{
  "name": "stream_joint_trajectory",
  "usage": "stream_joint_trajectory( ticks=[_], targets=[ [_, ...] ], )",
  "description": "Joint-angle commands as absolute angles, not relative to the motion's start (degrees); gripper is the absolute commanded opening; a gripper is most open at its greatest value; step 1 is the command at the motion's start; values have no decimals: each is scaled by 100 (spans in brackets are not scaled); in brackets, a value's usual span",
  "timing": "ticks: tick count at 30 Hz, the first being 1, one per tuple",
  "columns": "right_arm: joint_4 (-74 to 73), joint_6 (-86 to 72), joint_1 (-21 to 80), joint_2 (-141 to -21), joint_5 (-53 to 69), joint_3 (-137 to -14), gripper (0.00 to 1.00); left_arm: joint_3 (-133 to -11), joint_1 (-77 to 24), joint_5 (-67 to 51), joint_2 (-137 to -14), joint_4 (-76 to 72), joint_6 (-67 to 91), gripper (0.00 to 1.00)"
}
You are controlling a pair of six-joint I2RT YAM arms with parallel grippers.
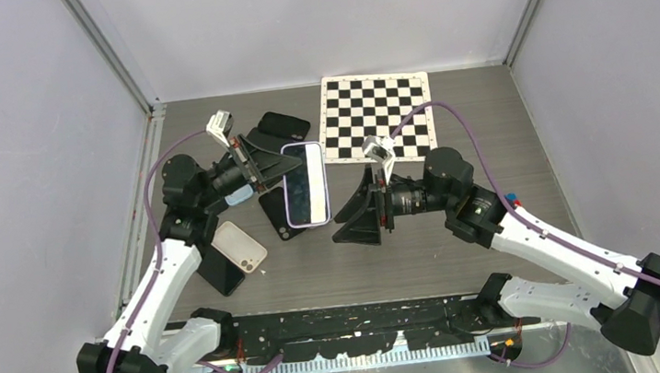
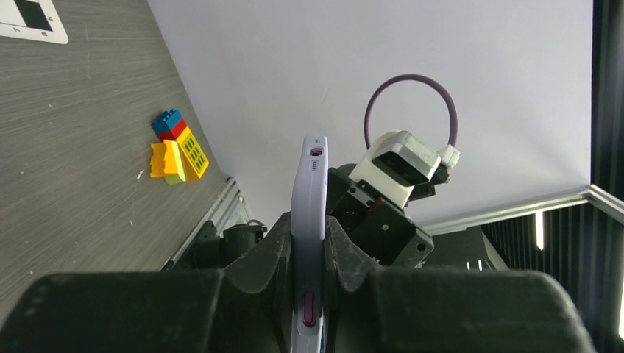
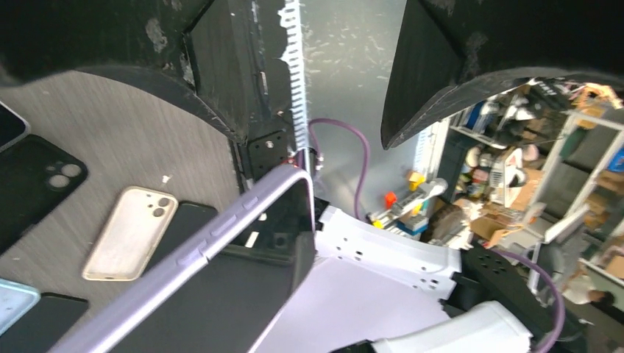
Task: Take the phone out of the phone case
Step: Remove the phone case from the phone.
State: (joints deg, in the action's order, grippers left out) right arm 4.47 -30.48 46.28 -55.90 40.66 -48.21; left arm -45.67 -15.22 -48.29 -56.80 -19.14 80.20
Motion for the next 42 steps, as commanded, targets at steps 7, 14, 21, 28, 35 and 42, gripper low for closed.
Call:
stream_joint_trajectory(
  ticks=[7, 14, 21, 28, 35, 42],
  targets=[
    [1913, -4477, 4572, -6393, 4766, -5346, 49, -4886, -1521, -5246, -5715, -2619, 7833, 0],
    [1577, -3974, 4562, -6566, 4748, -5475, 15, -4858, -1536, -5279, -5767, -2593, 7959, 0],
    [1202, -2770, 4606, -6647, 4688, -5519, 1, -4648, -1713, -5094, -5967, -2599, 8375, 0],
    [637, -1689, 4762, -6569, 4185, -5556, 1, -4437, -1938, -4809, -6282, -2610, 8613, 0],
    [409, -1336, 4808, -6479, 3922, -5526, 1, -4344, -2051, -4674, -6596, -2526, 8684, 0],
    [413, -1277, 4808, -6407, 3858, -5485, 1, -4272, -2096, -4571, -6735, -2501, 8718, 0]
  ],
)
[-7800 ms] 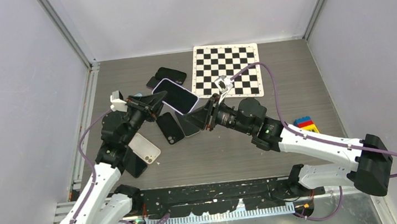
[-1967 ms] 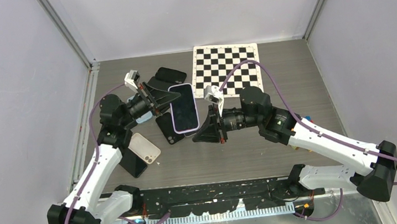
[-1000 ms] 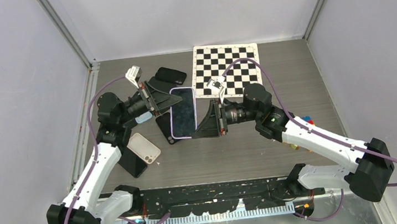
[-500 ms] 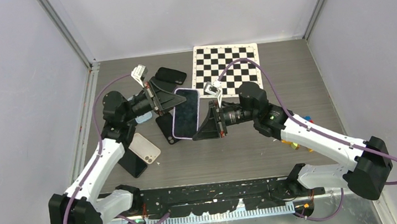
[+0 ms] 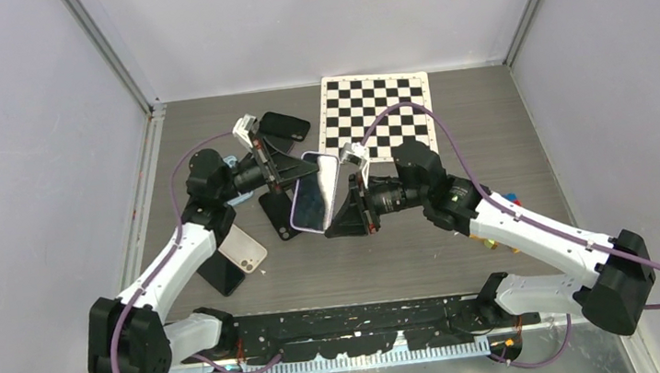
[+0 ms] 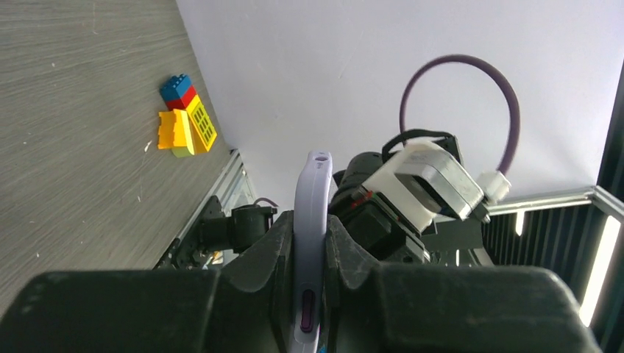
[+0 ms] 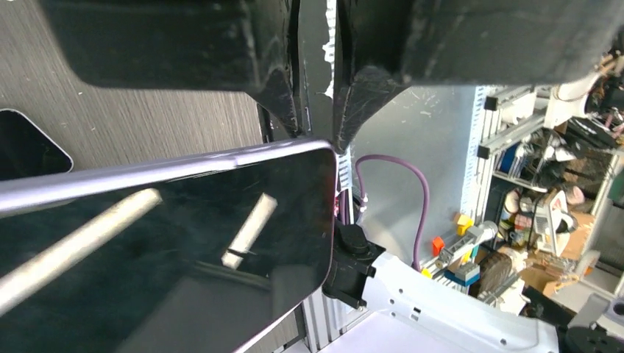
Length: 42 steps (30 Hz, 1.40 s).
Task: Take the phone out of the phone case
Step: Remove the phone case from the phone.
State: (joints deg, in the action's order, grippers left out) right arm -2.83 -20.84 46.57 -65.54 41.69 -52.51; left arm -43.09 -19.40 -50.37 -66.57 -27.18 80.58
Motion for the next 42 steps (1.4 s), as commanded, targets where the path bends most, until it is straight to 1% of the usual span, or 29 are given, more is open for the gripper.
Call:
stream_joint_trajectory(
  ticks=[1, 14, 16, 18, 19, 20, 22, 24, 27, 29, 33, 37, 39, 42],
  targets=[
    [417, -1271, 4810, -6390, 3854, -5480, 1, -4267, -2100, -4556, -6739, -2489, 8725, 0],
    [418, -1523, 4808, -6271, 3337, -5351, 1, -4281, -2079, -4379, -6526, -2589, 8635, 0],
    [387, -1698, 4796, -6241, 3366, -5289, 4, -4380, -2051, -4408, -6477, -2570, 8350, 0],
    [466, -2013, 4761, -6236, 3527, -5186, 28, -4562, -2024, -4497, -6419, -2492, 7952, 0],
    [510, -2287, 4712, -6242, 3613, -5126, 35, -4656, -2014, -4579, -6383, -2454, 7689, 0],
    [646, -2449, 4694, -6252, 3782, -5099, 46, -4746, -2013, -4690, -6339, -2421, 7396, 0],
    [952, -2897, 4625, -6238, 3947, -4969, 55, -4903, -2013, -4865, -6226, -2218, 6862, 0],
    [1321, -3333, 4559, -6222, 4110, -4831, 59, -5054, -2013, -4988, -6114, -1809, 6402, 0],
    [1580, -3833, 4513, -6319, 4203, -4778, 59, -5123, -2013, -5163, -6069, -1857, 6200, 0],
    [1621, -4008, 4509, -6471, 4223, -4854, 58, -5124, -2013, -5199, -6059, -1959, 6204, 0],
    [2050, -4379, 4509, -6768, 4387, -4879, 51, -5128, -2013, -5164, -6044, -2037, 6198, 0],
    [2357, -4528, 4512, -6912, 4490, -4857, 40, -5141, -2013, -5118, -6022, -2065, 6218, 0],
    [2330, -4468, 4521, -6954, 4511, -4860, 37, -5142, -2013, -5086, -6033, -2095, 6256, 0],
    [2156, -4125, 4575, -7023, 4573, -4893, 35, -5157, -2013, -5082, -6090, -2127, 6381, 0]
  ],
)
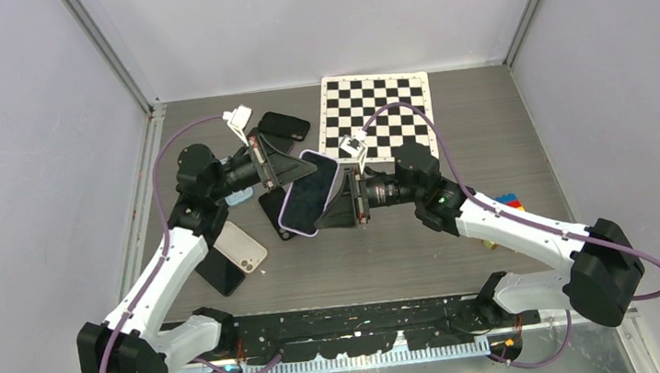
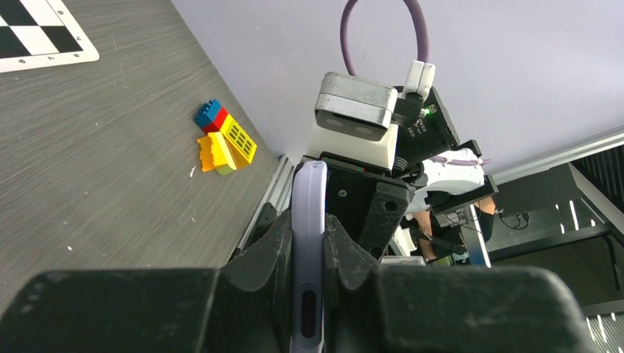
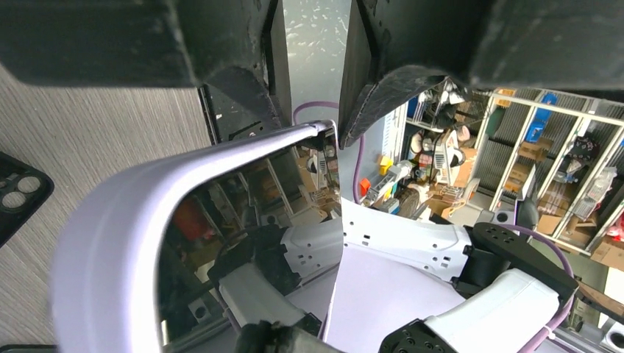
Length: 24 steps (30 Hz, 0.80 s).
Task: Take the phone out of the phone case
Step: Remove the phone case from the phone.
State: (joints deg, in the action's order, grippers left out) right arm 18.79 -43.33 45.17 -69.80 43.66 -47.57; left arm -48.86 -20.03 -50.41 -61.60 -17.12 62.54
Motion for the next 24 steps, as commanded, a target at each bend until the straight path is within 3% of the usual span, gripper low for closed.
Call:
stream_joint_trajectory(
  ticks=[1, 10, 17, 18, 22, 24],
  targets=[
    [1978, -3988, 4608, -7023, 4589, -4907, 35, -5179, -2017, -5101, -6118, -2127, 6449, 0],
    [1058, -2656, 4842, -7079, 4603, -5254, 32, -5203, -2039, -5151, -6337, -2159, 6744, 0],
    [1063, -2649, 4843, -7112, 4064, -5273, 19, -5169, -2056, -5129, -6358, -2199, 6861, 0],
    [1099, -2683, 4843, -7124, 4017, -5269, 20, -5156, -2057, -5141, -6347, -2217, 6864, 0],
    [1441, -2990, 4835, -7101, 3989, -5136, 41, -5124, -2057, -5132, -6274, -2237, 6777, 0],
    [1652, -3177, 4834, -7063, 4021, -5053, 46, -5124, -2057, -5147, -6256, -2228, 6732, 0]
  ],
)
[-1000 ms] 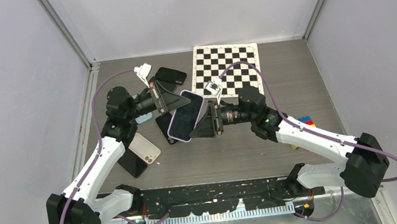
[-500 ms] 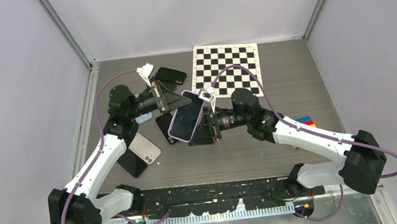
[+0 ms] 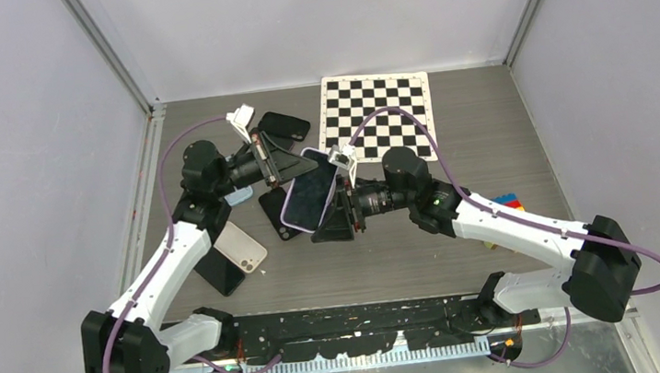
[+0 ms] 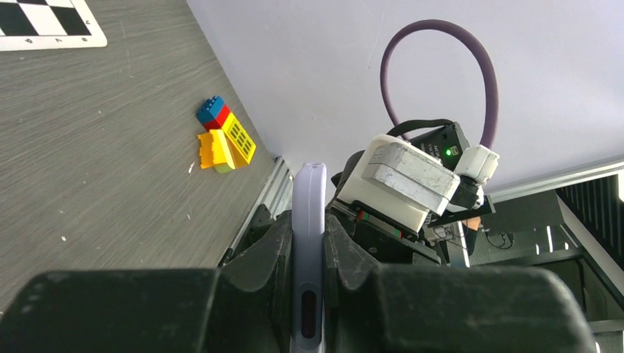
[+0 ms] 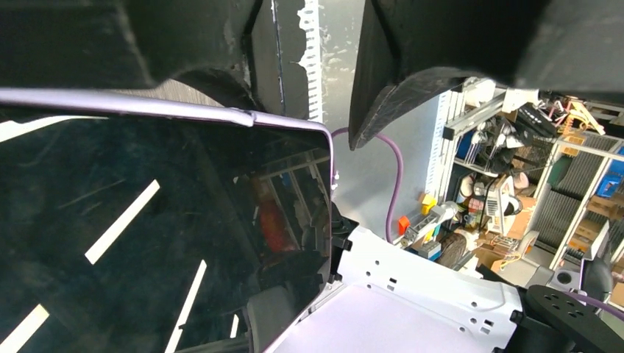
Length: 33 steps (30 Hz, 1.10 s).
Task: Take the phone out of the phone case
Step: Remove the phone case from the phone.
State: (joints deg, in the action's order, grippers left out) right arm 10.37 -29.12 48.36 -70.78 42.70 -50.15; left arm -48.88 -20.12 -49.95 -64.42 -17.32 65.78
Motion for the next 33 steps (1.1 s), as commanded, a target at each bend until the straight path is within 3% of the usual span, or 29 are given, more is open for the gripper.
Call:
stream_joint_trajectory(
  ticks=[1, 5, 10, 17, 22, 27, 33],
  targets=[
    [1791, -3299, 4827, -7041, 4042, -4999, 46, -5124, -2057, -5150, -6242, -2229, 6710, 0],
    [2031, -3521, 4809, -7034, 4107, -4942, 43, -5115, -2057, -5158, -6237, -2245, 6693, 0],
    [2176, -3655, 4799, -7196, 4176, -4990, 27, -5056, -2057, -5214, -6281, -2445, 6832, 0],
    [2314, -3838, 4799, -7492, 3928, -5079, 20, -4878, -2116, -5259, -6315, -2897, 7201, 0],
    [1938, -3480, 4800, -7479, 3168, -5097, 2, -4895, -2118, -4701, -6332, -2141, 7792, 0],
    [1445, -2621, 4799, -7569, 2647, -5149, 1, -4762, -2154, -4710, -6665, -2633, 8881, 0],
    [911, -1841, 4799, -7658, 1945, -5252, 1, -4660, -2268, -4561, -6795, -2612, 9140, 0]
  ],
)
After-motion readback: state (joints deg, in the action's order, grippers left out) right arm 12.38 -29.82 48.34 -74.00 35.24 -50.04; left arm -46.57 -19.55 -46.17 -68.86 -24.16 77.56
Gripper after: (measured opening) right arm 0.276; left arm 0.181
